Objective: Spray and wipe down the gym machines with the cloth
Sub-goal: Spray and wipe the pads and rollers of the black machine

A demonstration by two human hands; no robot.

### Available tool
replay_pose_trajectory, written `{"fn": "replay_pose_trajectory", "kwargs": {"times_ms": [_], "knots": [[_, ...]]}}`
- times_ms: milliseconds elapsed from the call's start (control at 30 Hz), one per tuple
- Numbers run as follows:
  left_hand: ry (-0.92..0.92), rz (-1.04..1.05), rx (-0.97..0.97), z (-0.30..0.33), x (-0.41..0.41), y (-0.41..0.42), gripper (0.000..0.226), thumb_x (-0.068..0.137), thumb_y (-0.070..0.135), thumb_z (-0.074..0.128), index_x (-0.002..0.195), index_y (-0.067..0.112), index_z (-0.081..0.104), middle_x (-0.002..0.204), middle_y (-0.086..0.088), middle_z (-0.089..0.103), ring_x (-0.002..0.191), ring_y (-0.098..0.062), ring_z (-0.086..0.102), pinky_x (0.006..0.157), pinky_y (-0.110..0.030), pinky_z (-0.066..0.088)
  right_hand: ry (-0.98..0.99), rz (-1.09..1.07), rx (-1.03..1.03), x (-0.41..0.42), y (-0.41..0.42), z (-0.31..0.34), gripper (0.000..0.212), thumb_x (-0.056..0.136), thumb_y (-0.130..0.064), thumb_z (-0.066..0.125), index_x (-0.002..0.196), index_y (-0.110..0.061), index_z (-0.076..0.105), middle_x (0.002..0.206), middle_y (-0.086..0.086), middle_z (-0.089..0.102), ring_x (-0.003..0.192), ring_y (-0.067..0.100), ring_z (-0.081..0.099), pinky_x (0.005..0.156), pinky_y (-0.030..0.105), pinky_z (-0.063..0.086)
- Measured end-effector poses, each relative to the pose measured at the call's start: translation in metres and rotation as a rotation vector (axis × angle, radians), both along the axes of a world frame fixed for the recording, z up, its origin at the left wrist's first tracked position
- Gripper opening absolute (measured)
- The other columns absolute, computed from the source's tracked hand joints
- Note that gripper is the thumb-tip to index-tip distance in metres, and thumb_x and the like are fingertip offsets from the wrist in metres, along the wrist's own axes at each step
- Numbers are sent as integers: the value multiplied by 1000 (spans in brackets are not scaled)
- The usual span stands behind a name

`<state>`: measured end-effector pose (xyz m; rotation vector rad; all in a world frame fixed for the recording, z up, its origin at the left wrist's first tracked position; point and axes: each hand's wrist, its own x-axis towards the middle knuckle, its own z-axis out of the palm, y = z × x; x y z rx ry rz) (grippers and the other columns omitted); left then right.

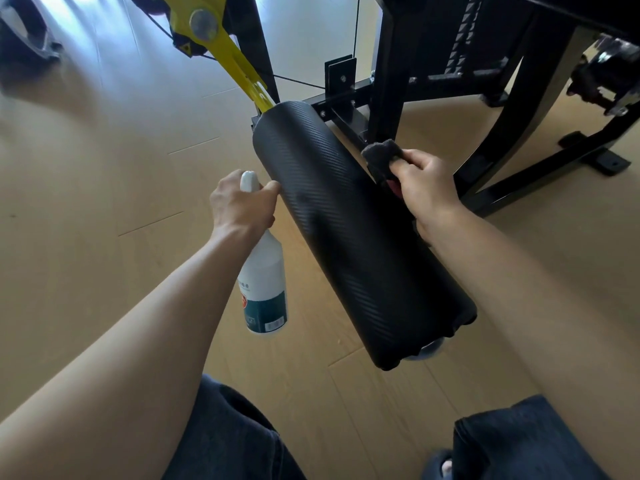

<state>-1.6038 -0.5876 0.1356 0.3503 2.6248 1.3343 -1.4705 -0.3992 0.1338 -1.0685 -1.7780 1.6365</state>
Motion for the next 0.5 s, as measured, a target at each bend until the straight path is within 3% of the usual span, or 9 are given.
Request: {"fn": "replay_pose_trajectory", "kwargs": {"times_ms": [133,233,300,500], "knots": [[-47,75,69,6,-3,4,28,98,31,65,74,20,54,74,-10,65,54,-16,59,61,-29,51,12,3,-12,1,-1,3,17,103,-21,57,109,-28,72,98,-6,73,83,5,69,87,26,60],[-80,49,70,11,-3,9,26,94,27,65,72,17,57,64,-7,63,52,-19,59,66,-33,57,7,-3,-21,3,1,3,16,102,-22,59,106,-29,72,101,-3,74,91,11,70,90,29,59],[-95,18,41,10,-1,8,21,92,30,68,77,17,60,67,-7,65,54,-19,60,69,-36,60,10,-20,-48,4,3,3,17,102,-23,60,110,-28,73,105,-2,75,96,12,71,86,26,59],[-196,-108,60,13,5,-2,15,90,29,76,89,24,62,81,-9,66,59,-19,60,72,-42,61,10,-80,-101,9,13,9,18,102,-21,59,92,-31,69,92,-8,72,91,9,69,73,21,54]]}}
